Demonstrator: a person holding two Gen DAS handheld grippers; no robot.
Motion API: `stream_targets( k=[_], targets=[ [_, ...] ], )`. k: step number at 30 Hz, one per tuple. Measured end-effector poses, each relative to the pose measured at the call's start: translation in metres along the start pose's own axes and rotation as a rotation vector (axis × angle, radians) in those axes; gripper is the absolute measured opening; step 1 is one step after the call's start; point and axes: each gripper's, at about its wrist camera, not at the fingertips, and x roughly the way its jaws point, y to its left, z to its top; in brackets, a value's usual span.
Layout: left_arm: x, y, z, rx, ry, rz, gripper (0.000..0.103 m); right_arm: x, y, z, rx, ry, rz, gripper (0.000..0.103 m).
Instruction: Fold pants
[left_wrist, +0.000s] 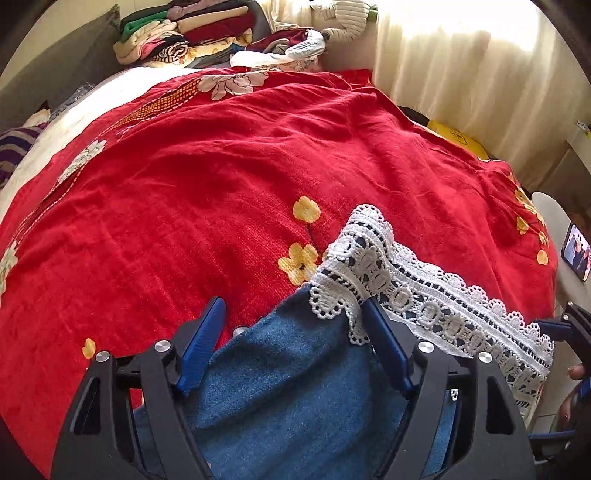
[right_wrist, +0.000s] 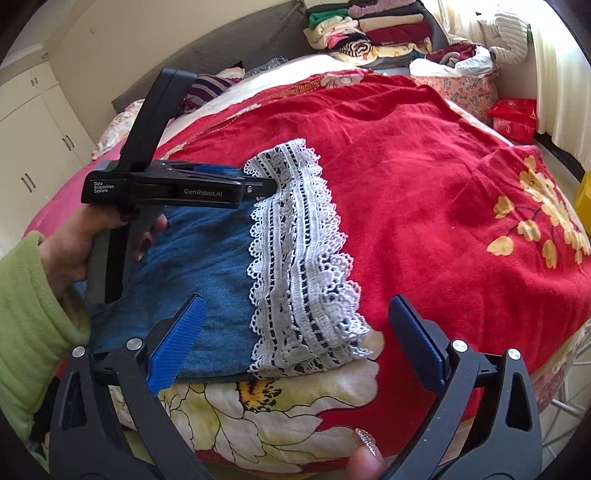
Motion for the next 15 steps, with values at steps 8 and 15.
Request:
stream_targets(
  k=[8,15],
  targets=[
    [0.000,0.000,-0.004,-0.004,-0.003,-0.027,0.060,0.014,0.002,-0.002,0.003,0.030,-0.036,0.093],
    [-0.005,-0.009,-0.005,-0.004,-0.012,-0.037,0.031,0.019,0.012,-0.005,-0.054,0.054,-0.043,0.061]
  ],
)
